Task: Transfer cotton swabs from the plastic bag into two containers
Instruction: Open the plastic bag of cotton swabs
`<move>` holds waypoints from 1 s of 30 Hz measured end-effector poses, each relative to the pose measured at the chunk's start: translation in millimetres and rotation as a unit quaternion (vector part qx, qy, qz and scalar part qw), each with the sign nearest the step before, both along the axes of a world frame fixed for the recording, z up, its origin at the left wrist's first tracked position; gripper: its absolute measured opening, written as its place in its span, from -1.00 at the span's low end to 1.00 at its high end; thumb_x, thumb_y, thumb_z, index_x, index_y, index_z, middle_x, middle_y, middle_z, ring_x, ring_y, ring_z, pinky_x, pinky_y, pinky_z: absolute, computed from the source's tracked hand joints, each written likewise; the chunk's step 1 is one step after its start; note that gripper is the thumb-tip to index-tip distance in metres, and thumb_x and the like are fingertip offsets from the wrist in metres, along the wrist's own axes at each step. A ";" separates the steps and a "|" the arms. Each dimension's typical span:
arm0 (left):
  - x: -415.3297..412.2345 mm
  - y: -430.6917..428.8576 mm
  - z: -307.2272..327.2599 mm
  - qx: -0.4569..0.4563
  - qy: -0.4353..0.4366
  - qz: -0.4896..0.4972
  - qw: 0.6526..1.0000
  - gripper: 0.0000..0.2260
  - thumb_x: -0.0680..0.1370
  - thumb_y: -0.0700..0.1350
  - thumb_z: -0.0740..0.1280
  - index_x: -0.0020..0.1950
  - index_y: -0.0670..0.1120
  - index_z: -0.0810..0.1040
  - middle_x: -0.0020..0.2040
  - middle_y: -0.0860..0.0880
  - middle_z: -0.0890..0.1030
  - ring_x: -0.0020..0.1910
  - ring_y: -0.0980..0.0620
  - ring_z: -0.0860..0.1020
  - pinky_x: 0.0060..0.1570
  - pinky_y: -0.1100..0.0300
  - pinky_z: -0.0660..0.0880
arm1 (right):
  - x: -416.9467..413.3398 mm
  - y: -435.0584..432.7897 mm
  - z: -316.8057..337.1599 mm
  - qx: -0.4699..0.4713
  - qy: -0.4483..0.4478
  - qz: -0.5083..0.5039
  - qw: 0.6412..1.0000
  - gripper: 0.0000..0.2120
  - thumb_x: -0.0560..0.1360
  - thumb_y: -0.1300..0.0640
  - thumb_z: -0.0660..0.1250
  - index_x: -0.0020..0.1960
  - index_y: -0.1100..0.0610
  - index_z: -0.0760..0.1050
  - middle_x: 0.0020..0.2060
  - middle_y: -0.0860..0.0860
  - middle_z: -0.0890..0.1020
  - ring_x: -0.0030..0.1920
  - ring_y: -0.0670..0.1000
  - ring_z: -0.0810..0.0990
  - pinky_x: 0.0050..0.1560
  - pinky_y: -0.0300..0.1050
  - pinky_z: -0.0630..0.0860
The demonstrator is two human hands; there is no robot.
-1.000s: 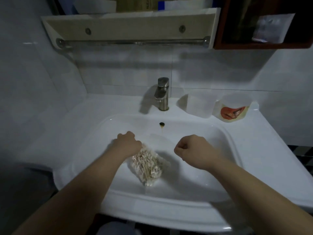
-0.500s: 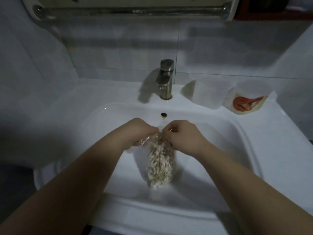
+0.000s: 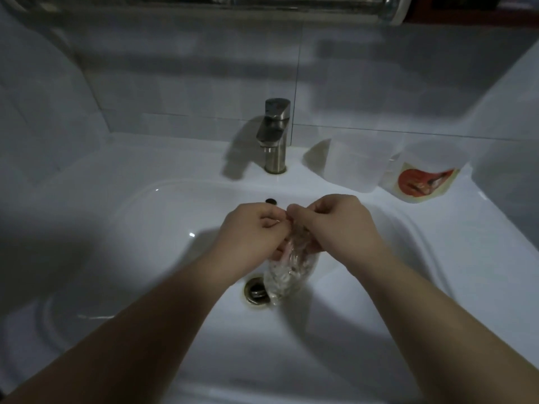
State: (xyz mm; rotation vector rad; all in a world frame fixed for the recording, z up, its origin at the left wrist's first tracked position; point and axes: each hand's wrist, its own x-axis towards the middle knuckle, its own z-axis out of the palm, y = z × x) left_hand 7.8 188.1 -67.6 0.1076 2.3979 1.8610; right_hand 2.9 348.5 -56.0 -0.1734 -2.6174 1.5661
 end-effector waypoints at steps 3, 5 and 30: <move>1.0 1.2 -2.0 0.034 -0.004 -0.007 0.999 -0.91 0.53 -0.25 0.45 -0.01 -0.09 0.67 -0.34 -0.06 0.69 -0.32 -0.05 0.72 -0.31 0.15 0.64 | 0.9 2.8 2.8 -0.018 -0.033 0.036 0.999 -0.71 0.40 -0.06 0.52 -0.26 0.18 0.63 -0.43 0.03 0.70 -0.41 0.03 0.71 -0.19 -0.02 0.69; -0.4 1.3 -3.9 0.026 0.002 -0.007 1.000 -0.87 0.50 -0.25 0.48 0.01 -0.08 0.66 -0.34 -0.05 0.67 -0.34 -0.04 0.71 -0.31 0.13 0.65 | -0.3 4.1 2.3 -0.042 -0.046 0.045 0.997 -0.78 0.41 0.06 0.51 -0.26 0.22 0.65 -0.43 0.07 0.69 -0.40 0.06 0.72 -0.24 -0.01 0.70; -29.5 -25.1 -5.0 -0.086 -0.016 -0.008 0.996 -0.86 0.52 -0.11 0.46 -0.22 -0.08 0.74 -0.31 0.01 0.68 -0.29 0.15 0.62 -0.17 0.18 0.58 | -6.4 5.3 -9.5 0.065 -0.026 0.182 0.981 -0.80 0.36 0.06 0.58 -0.06 -0.06 0.62 -0.24 -0.07 0.70 -0.30 -0.12 0.66 -0.26 -0.14 0.59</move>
